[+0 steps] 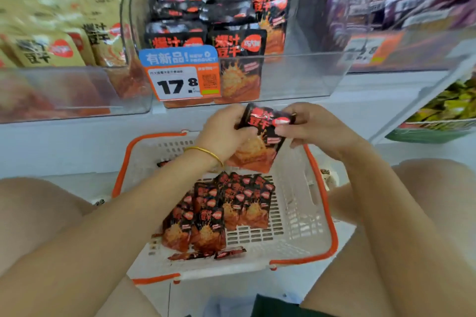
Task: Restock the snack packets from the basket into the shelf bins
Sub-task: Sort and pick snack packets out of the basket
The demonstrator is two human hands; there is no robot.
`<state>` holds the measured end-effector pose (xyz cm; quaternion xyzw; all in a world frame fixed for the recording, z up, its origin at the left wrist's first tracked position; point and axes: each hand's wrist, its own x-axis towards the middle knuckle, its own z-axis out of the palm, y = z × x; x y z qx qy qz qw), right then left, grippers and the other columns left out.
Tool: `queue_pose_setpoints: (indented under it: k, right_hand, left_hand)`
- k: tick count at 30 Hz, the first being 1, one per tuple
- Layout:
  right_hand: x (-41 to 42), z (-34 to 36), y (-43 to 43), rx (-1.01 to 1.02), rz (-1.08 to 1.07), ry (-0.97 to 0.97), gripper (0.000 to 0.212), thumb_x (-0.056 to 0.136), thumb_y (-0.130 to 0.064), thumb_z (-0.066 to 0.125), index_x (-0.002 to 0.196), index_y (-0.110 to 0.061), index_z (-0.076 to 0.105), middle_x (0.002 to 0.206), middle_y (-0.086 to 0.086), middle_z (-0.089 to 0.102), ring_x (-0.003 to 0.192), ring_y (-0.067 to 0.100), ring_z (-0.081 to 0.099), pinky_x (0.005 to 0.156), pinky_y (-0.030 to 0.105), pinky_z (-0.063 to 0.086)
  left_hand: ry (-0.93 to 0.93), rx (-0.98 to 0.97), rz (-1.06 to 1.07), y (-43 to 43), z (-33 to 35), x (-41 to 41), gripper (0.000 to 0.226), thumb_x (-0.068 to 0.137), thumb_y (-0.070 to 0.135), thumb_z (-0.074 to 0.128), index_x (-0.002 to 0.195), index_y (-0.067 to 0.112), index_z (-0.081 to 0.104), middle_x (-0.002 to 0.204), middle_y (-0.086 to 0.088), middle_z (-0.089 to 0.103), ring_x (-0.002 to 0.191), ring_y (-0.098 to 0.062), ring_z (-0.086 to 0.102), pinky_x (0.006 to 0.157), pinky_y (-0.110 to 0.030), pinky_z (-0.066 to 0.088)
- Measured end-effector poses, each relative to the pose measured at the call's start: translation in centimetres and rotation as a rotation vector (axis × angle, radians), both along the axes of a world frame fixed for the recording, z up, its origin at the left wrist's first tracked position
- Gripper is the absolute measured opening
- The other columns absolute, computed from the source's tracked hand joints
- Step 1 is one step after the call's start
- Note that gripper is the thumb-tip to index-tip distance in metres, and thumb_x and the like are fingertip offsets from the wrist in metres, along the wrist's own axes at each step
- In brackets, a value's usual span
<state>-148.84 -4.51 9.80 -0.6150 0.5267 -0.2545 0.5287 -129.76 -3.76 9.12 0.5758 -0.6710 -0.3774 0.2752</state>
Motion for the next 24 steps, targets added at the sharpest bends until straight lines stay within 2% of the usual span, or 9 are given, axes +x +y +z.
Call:
queue_pose_setpoints:
  k: [2, 4, 6, 9, 11, 15, 19, 22, 24]
  right_hand:
    - [-0.4, 2.3, 0.8, -0.072, -0.002, -0.036, 0.023, 0.084, -0.001, 0.065, 0.1, -0.018, 0.063, 0.074, -0.013, 0.07, 0.065, -0.004, 0.06, 0.052, 0.016, 0.042]
    - [-1.1, 4.6, 0.9, -0.158, -0.021, -0.051, 0.025, 0.083, 0.003, 0.063, 0.093, -0.019, 0.064, 0.067, -0.018, 0.068, 0.058, -0.005, 0.055, 0.048, 0.016, 0.037]
    - [-2.0, 7.3, 0.3, -0.278, -0.142, -0.106, 0.024, 0.085, 0.005, 0.061, 0.087, -0.02, 0.063, 0.062, -0.017, 0.066, 0.054, -0.003, 0.054, 0.045, 0.016, 0.038]
    - [-3.2, 10.9, -2.4, -0.434, -0.37, -0.198, 0.024, 0.087, 0.004, 0.059, 0.083, -0.02, 0.061, 0.056, -0.016, 0.064, 0.051, -0.002, 0.055, 0.044, 0.015, 0.042]
    - [-3.0, 12.0, -5.6, -0.507, -0.443, -0.114, 0.025, 0.086, 0.003, 0.059, 0.08, -0.022, 0.06, 0.055, -0.015, 0.064, 0.048, -0.004, 0.056, 0.044, 0.017, 0.046]
    - [-1.3, 10.0, -12.7, -0.391, -0.399, 0.222, 0.013, 0.081, -0.001, 0.065, 0.094, -0.003, 0.065, 0.084, 0.016, 0.065, 0.074, 0.023, 0.065, 0.061, 0.041, 0.058]
    - [0.4, 7.0, -16.6, -0.061, -0.358, 0.269, 0.027, 0.08, 0.003, 0.069, 0.106, 0.001, 0.061, 0.093, 0.015, 0.058, 0.083, 0.028, 0.059, 0.078, 0.049, 0.055]
    - [1.2, 6.6, -18.2, -0.068, -0.35, 0.323, 0.029, 0.08, -0.002, 0.071, 0.107, -0.002, 0.061, 0.097, 0.011, 0.063, 0.086, 0.029, 0.065, 0.084, 0.044, 0.055]
    - [1.9, 7.0, -18.6, -0.146, -0.333, 0.509, 0.03, 0.082, -0.013, 0.072, 0.108, -0.001, 0.061, 0.104, 0.01, 0.067, 0.094, 0.028, 0.067, 0.086, 0.036, 0.054]
  left_hand:
    - [0.083, -0.104, -0.012, -0.2, 3.0, -0.6, 0.017, 0.085, 0.005, 0.065, 0.101, 0.01, 0.061, 0.102, -0.008, 0.065, 0.091, -0.011, 0.061, 0.079, -0.023, 0.049]
    - [0.13, -0.198, -0.032, -0.3, 5.5, -1.2, 0.012, 0.088, 0.007, 0.063, 0.093, 0.016, 0.057, 0.087, 0.002, 0.062, 0.073, 0.004, 0.056, 0.064, -0.009, 0.045]
    - [0.101, -0.349, 0.01, -0.5, 7.4, -1.3, 0.01, 0.09, 0.011, 0.061, 0.094, 0.016, 0.054, 0.082, 0.007, 0.056, 0.072, 0.0, 0.053, 0.066, -0.011, 0.043]
    - [-0.242, -0.716, 0.084, -2.0, 8.4, -0.6, 0.018, 0.088, 0.016, 0.059, 0.105, 0.011, 0.058, 0.102, -0.004, 0.06, 0.095, -0.023, 0.054, 0.084, -0.03, 0.039]
    - [-0.525, -0.841, 0.094, -3.3, 8.4, -0.2, 0.022, 0.088, 0.02, 0.056, 0.109, 0.013, 0.06, 0.115, -0.005, 0.059, 0.11, -0.029, 0.05, 0.09, -0.036, 0.032]
    - [-0.794, -0.809, 0.038, -4.5, 7.3, 0.3, 0.041, 0.086, 0.032, 0.042, 0.121, 0.015, 0.056, 0.133, -0.006, 0.052, 0.127, -0.029, 0.042, 0.103, -0.044, 0.027]
    - [-0.838, -0.791, 0.018, -4.7, 6.8, 0.4, 0.048, 0.084, 0.035, 0.039, 0.125, 0.014, 0.054, 0.133, -0.008, 0.052, 0.125, -0.029, 0.045, 0.104, -0.045, 0.027]
    - [-0.844, -0.821, 0.004, -4.9, 6.6, 0.6, 0.046, 0.085, 0.032, 0.042, 0.125, 0.013, 0.053, 0.133, -0.009, 0.052, 0.123, -0.031, 0.046, 0.104, -0.046, 0.029]
    - [-0.84, -0.826, 0.003, -4.8, 6.6, 0.6, 0.045, 0.085, 0.03, 0.043, 0.125, 0.012, 0.053, 0.133, -0.01, 0.052, 0.122, -0.031, 0.046, 0.103, -0.046, 0.031]
